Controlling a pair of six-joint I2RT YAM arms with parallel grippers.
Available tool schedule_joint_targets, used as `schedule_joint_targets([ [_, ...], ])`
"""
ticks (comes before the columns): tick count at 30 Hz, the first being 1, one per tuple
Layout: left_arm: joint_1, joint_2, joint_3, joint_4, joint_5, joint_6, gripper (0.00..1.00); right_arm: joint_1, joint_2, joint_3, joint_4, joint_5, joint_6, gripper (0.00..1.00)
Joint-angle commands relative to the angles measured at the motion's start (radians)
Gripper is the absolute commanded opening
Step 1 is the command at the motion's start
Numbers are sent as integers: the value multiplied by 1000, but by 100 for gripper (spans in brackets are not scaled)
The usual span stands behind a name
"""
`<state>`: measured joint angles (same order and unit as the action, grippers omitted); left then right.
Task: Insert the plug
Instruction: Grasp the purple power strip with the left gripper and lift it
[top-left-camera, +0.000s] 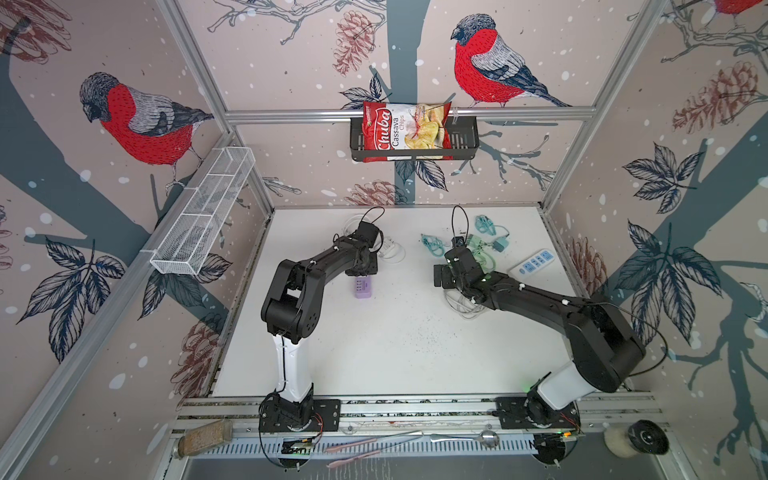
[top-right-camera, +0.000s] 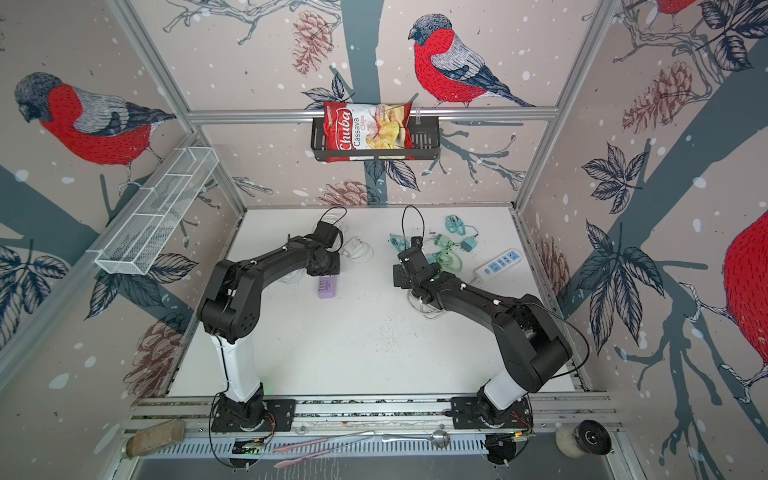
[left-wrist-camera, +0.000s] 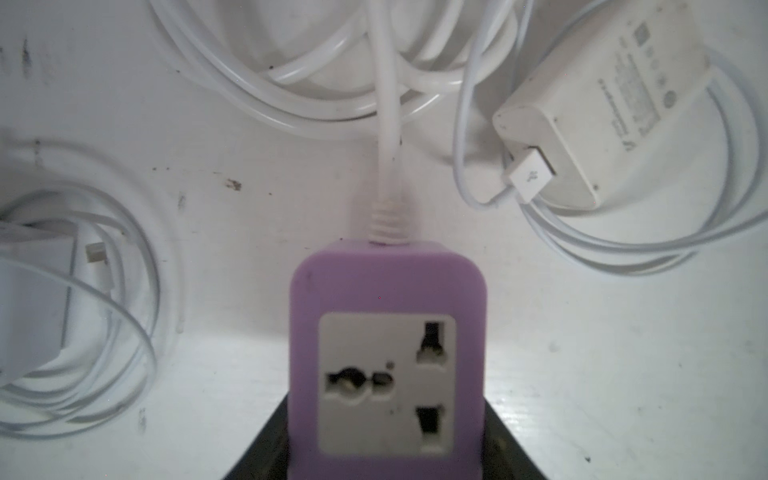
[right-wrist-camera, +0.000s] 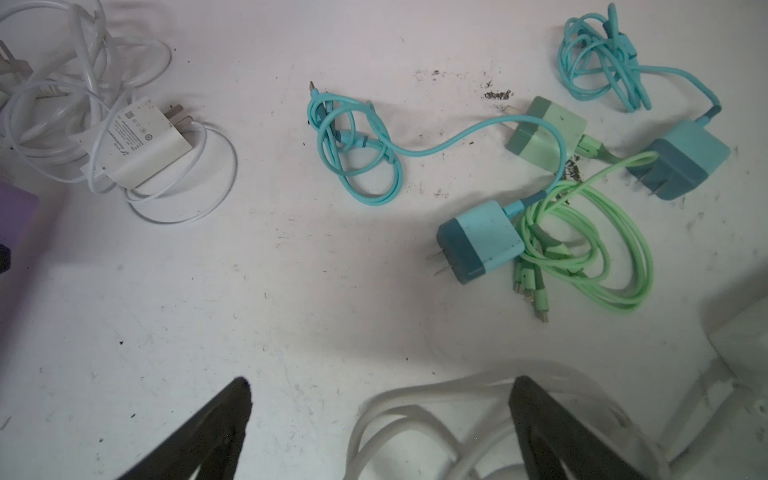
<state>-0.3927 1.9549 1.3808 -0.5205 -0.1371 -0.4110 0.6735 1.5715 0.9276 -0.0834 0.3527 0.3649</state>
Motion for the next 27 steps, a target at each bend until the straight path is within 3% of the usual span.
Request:
schedule_joint_targets([
  [1,0,-36,-20,-37,-19,41,32,2,-18,-10,-15,27,6,98],
  [9,-2,-133,-71,-69,-70,31,29,1,-29,-21,-21,32,10,98],
  [18,18,-235,111,-248,-283,13,28,4,-54,-32,-13,28,16,98],
  [24,18,-315,182,-306,-291,31,27,4,-91,-45,-9,48,8,98],
  [27,17,-373,184,-341,-244,58,26,3,-107,-51,-8,54,-2,99],
])
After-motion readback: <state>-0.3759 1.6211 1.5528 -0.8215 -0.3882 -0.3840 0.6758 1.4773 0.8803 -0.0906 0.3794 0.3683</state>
